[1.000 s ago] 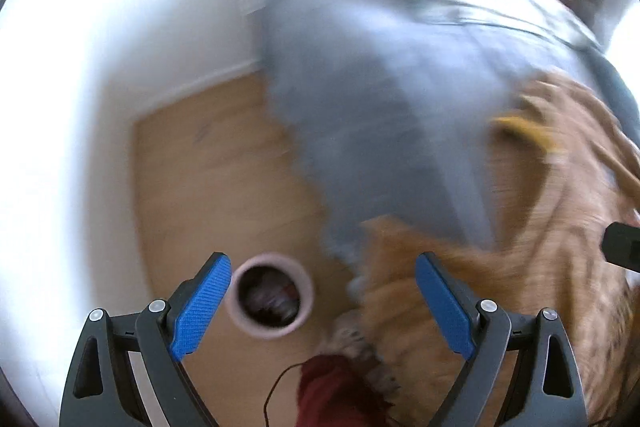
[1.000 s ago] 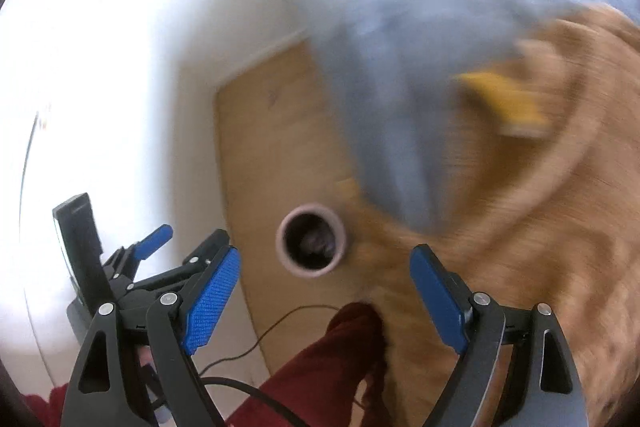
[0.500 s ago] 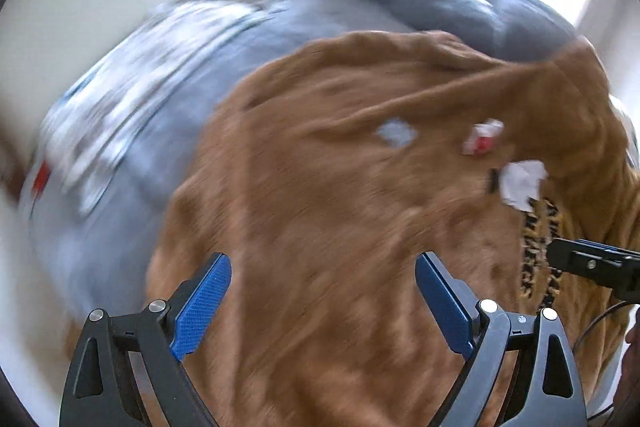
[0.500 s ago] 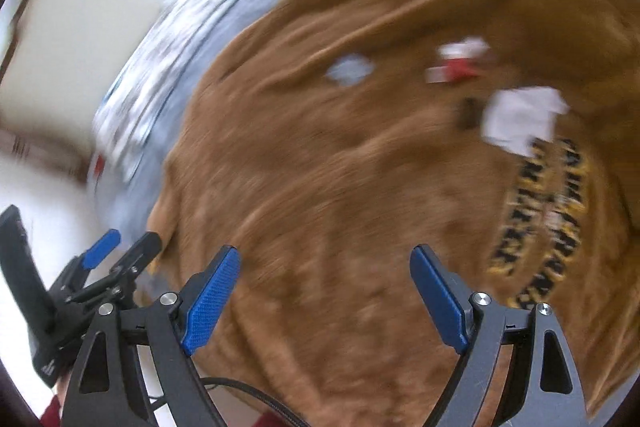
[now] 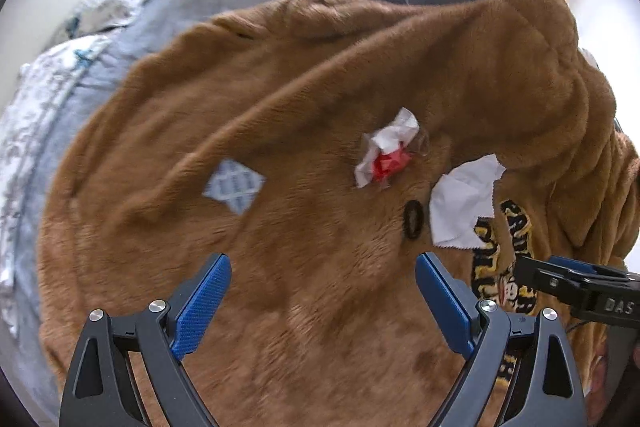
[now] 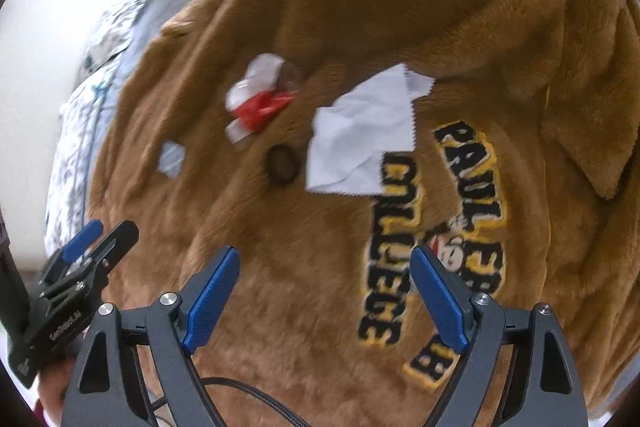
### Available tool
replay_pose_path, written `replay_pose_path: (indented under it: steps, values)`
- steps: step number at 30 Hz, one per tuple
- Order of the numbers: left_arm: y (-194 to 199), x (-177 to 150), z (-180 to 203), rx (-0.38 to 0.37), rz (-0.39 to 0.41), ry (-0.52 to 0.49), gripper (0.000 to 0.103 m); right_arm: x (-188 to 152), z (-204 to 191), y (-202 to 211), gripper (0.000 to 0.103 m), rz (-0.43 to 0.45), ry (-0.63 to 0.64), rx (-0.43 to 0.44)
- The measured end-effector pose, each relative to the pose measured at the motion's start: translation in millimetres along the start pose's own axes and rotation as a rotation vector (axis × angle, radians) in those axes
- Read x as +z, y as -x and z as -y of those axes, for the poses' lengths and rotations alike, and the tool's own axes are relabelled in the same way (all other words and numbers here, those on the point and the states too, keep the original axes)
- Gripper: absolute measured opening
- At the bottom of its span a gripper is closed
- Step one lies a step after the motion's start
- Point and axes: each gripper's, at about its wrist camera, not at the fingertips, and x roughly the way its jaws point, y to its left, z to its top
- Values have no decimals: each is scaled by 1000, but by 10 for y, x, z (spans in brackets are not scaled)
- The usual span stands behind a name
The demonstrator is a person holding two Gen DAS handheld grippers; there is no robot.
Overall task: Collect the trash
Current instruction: 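Move both open tools away from the bin toward the blanket, then grasp the white cloth with the right tool while the left closes on the black hair tie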
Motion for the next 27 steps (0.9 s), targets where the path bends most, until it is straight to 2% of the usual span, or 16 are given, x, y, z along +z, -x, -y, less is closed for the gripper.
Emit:
replay_pose_path:
  steps: [4,11,15,18,19,21,22,23,27]
  values:
    - [-310,70,187,-15,-42,-42,93,209,152,-271,86,-28,-42,-2]
    - [-655,107,201,-41,-102,-56,93,480,172,-746,86,-43,-51,46]
    - [-736,153,184,-50,-114,-50,93,542,218,-1113,86,-86,-81,27]
    - [-752,191,189,-64,-112,-42,93,550,221,-1198,85,-63,-82,-5]
    - [-755,202,202,-67,-111,-41,93,545,209,-1193,79,-55,-77,-17]
    - [-754,217,235,-77,-106,-43,93,517,180,-1146,53,-24,-53,-82]
    - [-750,224,259,-82,-104,-45,93,507,183,-1122,31,-11,-53,-91]
    - [-745,230,271,-87,-102,-48,93,499,203,-1102,9,-7,-63,-63]
    - [-734,245,390,-107,-93,-69,93,460,166,-1028,7,-4,-26,-77]
